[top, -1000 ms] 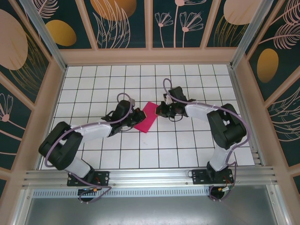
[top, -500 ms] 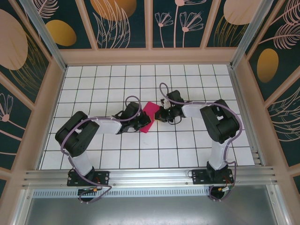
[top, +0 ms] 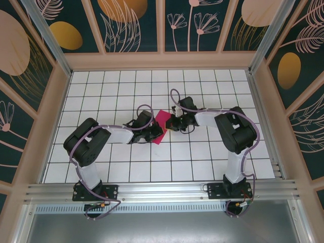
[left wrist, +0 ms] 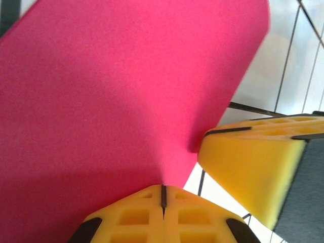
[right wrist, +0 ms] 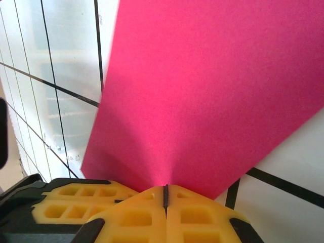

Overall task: Fold a paper plane with a square sheet of paper (pick it up from the middle)
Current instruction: First fold in half a square sheet of paper at the center of the table.

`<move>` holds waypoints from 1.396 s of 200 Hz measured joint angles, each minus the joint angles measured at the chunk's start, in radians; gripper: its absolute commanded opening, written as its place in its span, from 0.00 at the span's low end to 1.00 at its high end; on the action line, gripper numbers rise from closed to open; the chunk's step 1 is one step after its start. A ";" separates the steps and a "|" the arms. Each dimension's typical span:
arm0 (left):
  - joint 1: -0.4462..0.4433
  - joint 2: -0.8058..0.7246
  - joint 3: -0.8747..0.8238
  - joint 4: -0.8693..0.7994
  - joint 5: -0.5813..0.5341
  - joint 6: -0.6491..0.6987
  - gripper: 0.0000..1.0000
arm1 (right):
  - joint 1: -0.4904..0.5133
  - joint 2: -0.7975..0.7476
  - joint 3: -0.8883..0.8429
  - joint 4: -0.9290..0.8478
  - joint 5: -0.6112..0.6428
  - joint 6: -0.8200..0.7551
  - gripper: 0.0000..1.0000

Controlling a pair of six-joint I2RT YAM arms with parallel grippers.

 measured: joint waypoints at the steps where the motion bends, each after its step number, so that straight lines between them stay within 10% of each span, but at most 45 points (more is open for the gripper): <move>1: 0.000 0.000 0.000 0.000 0.000 0.000 0.00 | 0.000 0.001 0.000 0.000 0.000 0.000 0.00; 279: -0.001 0.024 0.023 -0.015 0.021 0.008 0.00 | -0.078 0.106 0.137 -0.080 0.000 -0.037 0.00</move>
